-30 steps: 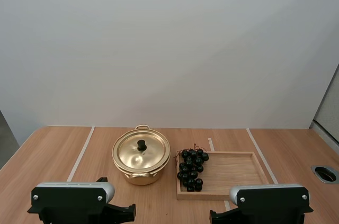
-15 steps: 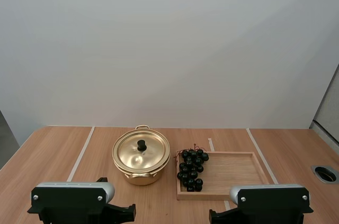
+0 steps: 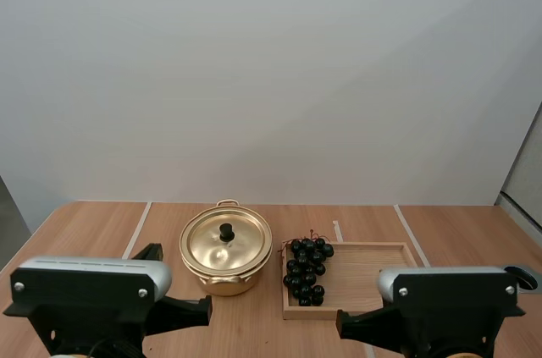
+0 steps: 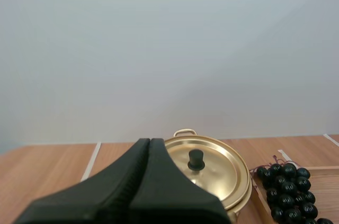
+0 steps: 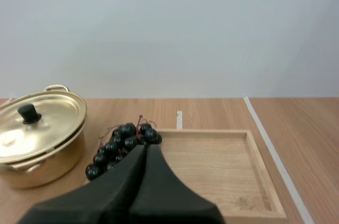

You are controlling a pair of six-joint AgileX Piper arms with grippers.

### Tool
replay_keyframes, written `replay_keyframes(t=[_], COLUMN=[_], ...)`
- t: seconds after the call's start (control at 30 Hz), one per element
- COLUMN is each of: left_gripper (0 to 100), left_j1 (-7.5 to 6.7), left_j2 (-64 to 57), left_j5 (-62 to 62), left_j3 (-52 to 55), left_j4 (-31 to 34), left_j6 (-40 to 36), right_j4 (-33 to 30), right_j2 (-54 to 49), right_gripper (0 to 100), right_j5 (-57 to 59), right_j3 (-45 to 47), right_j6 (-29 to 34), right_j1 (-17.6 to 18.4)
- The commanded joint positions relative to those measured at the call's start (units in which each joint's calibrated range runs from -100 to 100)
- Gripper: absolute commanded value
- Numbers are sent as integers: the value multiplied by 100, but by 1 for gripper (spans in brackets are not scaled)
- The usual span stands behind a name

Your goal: Open the lid, put the grape in the pot, and close it

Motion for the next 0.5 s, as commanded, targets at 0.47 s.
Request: replay_keyframes(t=[0.47], left_gripper=[0], left_j1=[18], left_j2=[-15], left_j5=[1079], left_j3=[-1669], left_j4=[22], left_j6=[232], right_j4=[145], right_j2=[-23], right_gripper=[0], right_j5=[605], right_j3=[-1526], right_j6=[1], right_j1=[-19])
